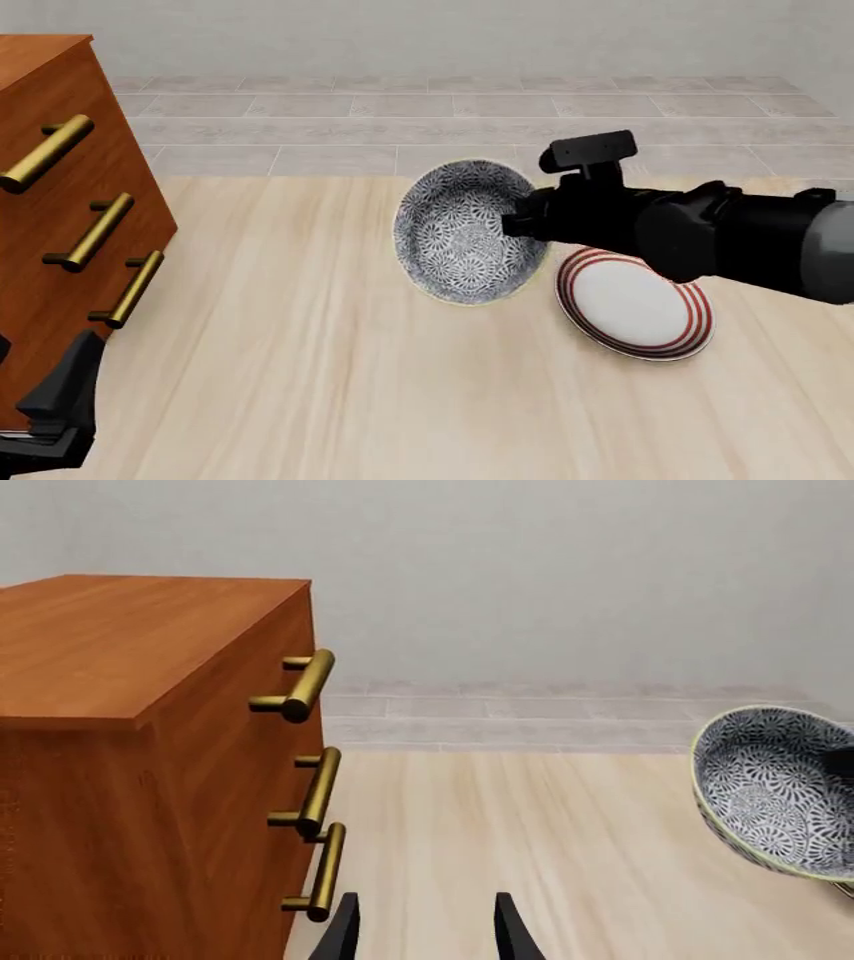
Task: Put the bowl on top of the cabinet.
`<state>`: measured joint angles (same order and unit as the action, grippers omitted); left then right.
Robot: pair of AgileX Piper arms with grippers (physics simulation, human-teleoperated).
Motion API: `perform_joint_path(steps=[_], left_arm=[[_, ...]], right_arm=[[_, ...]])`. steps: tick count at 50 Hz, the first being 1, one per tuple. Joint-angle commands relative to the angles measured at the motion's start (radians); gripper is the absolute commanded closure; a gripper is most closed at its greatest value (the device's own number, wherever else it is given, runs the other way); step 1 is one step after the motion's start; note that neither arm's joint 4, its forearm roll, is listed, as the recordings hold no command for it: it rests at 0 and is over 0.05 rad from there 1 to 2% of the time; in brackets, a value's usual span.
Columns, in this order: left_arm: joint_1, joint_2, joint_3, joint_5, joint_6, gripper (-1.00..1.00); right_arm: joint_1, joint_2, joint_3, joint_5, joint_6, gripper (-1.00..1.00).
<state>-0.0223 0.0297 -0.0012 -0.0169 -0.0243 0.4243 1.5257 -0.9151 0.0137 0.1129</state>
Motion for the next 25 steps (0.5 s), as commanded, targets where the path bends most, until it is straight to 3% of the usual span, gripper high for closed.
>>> perform_joint_path(steps=[1, 25], left_arm=[[0.0, -0.009, 0.0, 0.005, -0.004, -1.0], [0.001, -0.02, -0.001, 0.012, -0.01, -1.0]], right_arm=[[0.045, 0.018, -0.033, -0.001, 0.008, 1.0], [0.11, 0.093, -0.112, 0.0, 0.011, 1.0]])
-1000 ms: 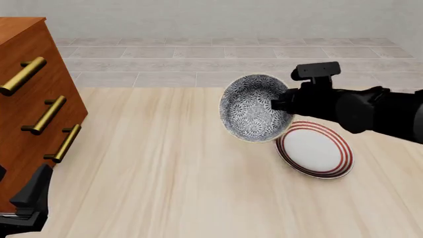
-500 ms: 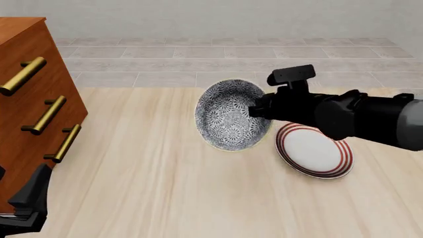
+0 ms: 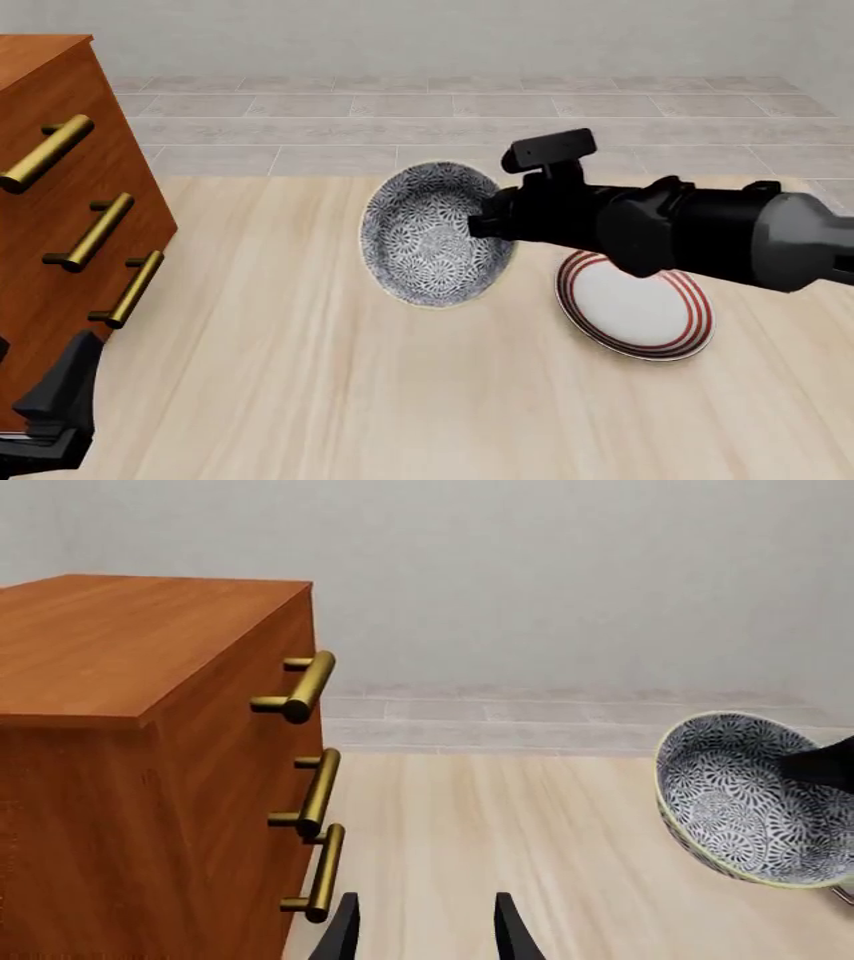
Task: Put the bowl on top of the cabinet.
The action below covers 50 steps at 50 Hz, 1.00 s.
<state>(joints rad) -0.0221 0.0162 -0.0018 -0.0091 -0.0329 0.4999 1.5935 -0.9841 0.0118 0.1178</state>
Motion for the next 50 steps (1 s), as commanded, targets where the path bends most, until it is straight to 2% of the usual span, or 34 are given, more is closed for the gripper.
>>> perform_joint_path(steps=[1, 50], left_arm=[[0.002, -0.007, 0.0, 0.005, -0.002, -1.0], [0.003, -0.012, -0.002, 0.001, -0.013, -1.0]], right_arm=[[0.041, 0.026, -0.047, 0.002, 0.008, 1.0], [0.205, 0.097, -0.205, 0.042, 0.012, 1.0]])
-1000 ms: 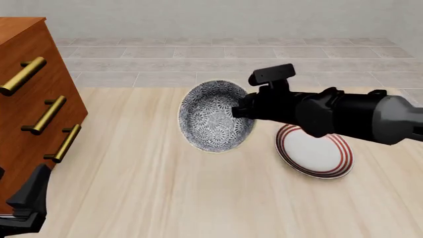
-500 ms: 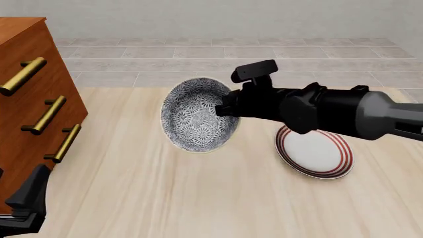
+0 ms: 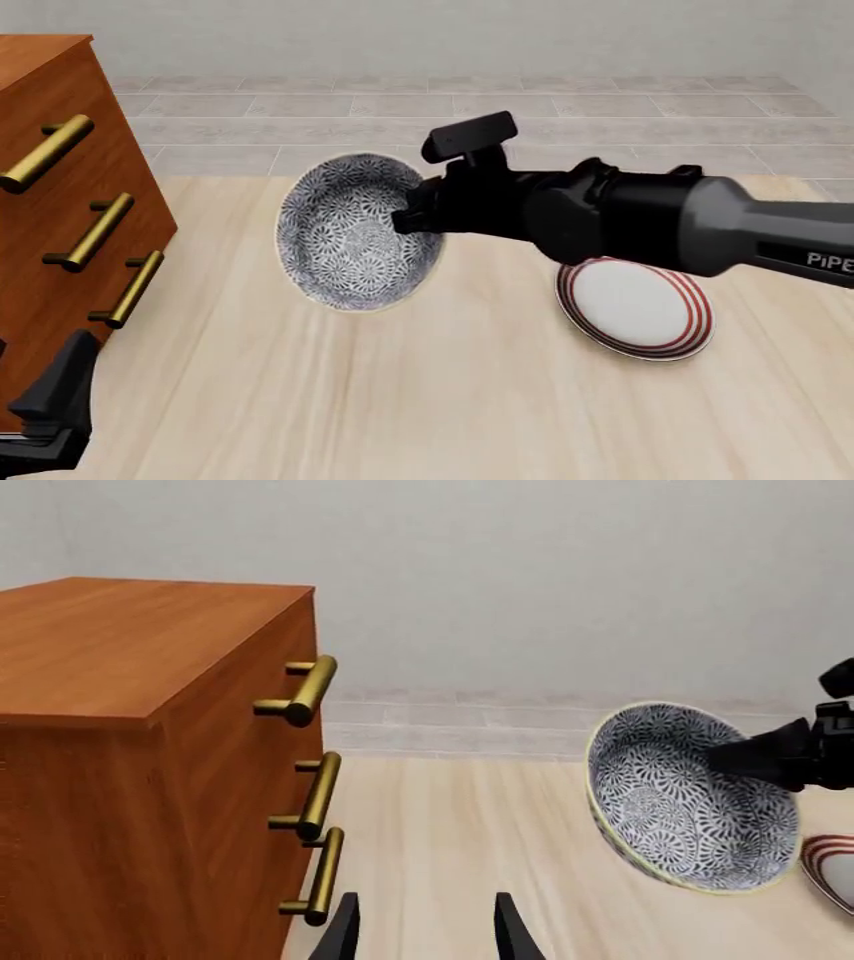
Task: Put the bowl on top of the cabinet.
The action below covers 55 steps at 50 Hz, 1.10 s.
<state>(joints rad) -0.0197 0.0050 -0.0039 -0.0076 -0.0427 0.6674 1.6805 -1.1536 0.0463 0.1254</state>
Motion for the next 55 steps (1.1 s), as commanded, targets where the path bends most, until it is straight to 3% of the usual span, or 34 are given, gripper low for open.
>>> perform_joint_path(steps=[1, 31, 41, 43, 48, 49, 52, 55], left_arm=[[0.001, 0.0, 0.0, 0.0, -0.003, -1.0], [-0.009, 0.018, 0.002, -0.008, 0.0, -1.0], [-0.033, 0.038, 0.001, -0.019, 0.005, -1.0], [-0.031, 0.039, -0.004, -0.014, -0.027, -1.0], [-0.085, 0.041, -0.054, 0.052, -0.04, -1.0], [-0.093, 0.062, -0.059, 0.047, -0.059, -1.0], [-0.106, 0.093, -0.068, 0.032, -0.025, -1.0], [-0.148, 0.161, -0.106, 0.011, -0.068, -1.0]], right_arm=[[0.044, 0.011, -0.038, 0.007, 0.004, 1.0], [0.12, 0.043, -0.051, -0.034, 0.038, 1.0], [0.114, 0.038, -0.054, -0.031, 0.023, 1.0], [0.114, 0.038, -0.054, -0.03, 0.026, 1.0], [0.111, 0.035, -0.043, -0.037, 0.02, 1.0], [0.111, 0.034, -0.041, -0.037, 0.022, 1.0], [0.112, 0.031, -0.04, -0.037, 0.016, 1.0], [0.113, 0.026, -0.041, -0.036, 0.013, 1.0]])
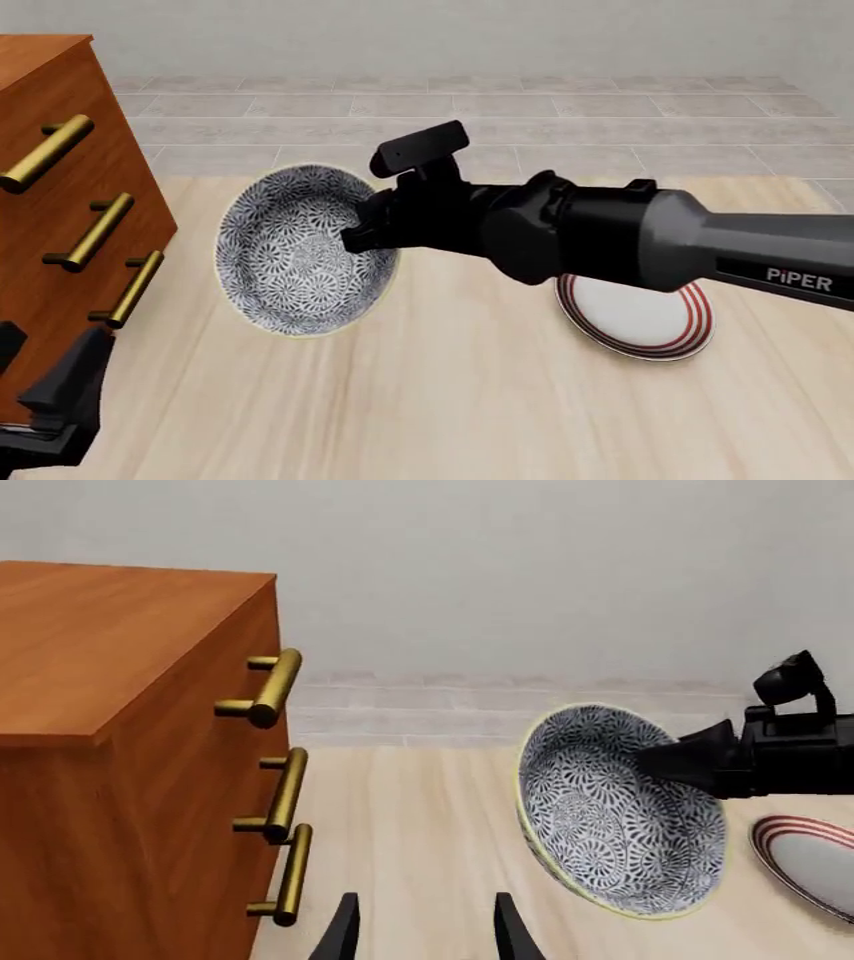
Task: Put the bowl on top of the cabinet.
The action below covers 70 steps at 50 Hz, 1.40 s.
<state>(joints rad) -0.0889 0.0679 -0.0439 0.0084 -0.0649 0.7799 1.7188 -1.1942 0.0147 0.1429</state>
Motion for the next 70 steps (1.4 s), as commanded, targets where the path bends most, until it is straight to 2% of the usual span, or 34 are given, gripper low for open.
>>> perform_joint_path(steps=[1, 10, 18, 19, 20, 23, 25, 26, 28, 29, 32, 38, 40, 49, 70], left_arm=[[-0.083, 0.112, -0.072, -0.008, -0.053, -1.0], [-0.17, 0.188, -0.157, 0.02, -0.155, -1.0], [-0.185, 0.26, -0.213, 0.023, -0.219, -1.0], [-0.194, 0.266, -0.213, 0.016, -0.262, -1.0], [-0.196, 0.294, -0.24, 0.025, -0.184, -1.0], [-0.212, 0.313, -0.253, 0.022, -0.212, -1.0], [-0.221, 0.333, -0.265, 0.02, -0.201, -1.0], [-0.233, 0.35, -0.267, 0.009, -0.224, -1.0], [-0.233, 0.394, -0.273, -0.002, -0.181, -1.0], [-0.237, 0.421, -0.268, -0.017, -0.196, -1.0], [-0.232, 0.468, -0.264, -0.042, -0.181, -1.0], [-0.258, 0.51, -0.269, -0.077, -0.229, -1.0], [-0.274, 0.524, -0.27, -0.09, -0.266, -1.0], [-0.256, 0.597, -0.264, -0.137, -0.259, -1.0], [-0.285, 0.715, -0.257, -0.251, -0.298, -1.0]], right_arm=[[0.002, -0.012, -0.001, -0.004, -0.005, 1.0], [-0.001, -0.017, -0.002, -0.004, -0.039, 1.0], [0.0, -0.015, -0.006, -0.003, -0.046, 1.0], [0.002, -0.017, -0.005, -0.004, -0.049, 1.0], [0.005, -0.02, -0.004, -0.004, -0.05, 1.0], [0.007, -0.021, -0.004, -0.004, -0.053, 1.0], [0.007, -0.021, -0.005, -0.003, -0.055, 1.0], [0.008, -0.021, -0.006, -0.002, -0.055, 1.0], [0.01, -0.022, -0.007, -0.001, -0.058, 1.0], [0.011, -0.024, -0.008, 0.0, -0.057, 1.0], [0.012, -0.026, -0.007, 0.001, -0.058, 1.0], [0.014, -0.032, -0.012, 0.011, -0.067, 1.0], [0.013, -0.034, -0.011, 0.012, -0.068, 1.0], [0.019, -0.037, -0.012, 0.015, -0.072, 1.0], [0.031, -0.059, 0.0, 0.014, -0.074, 1.0]])
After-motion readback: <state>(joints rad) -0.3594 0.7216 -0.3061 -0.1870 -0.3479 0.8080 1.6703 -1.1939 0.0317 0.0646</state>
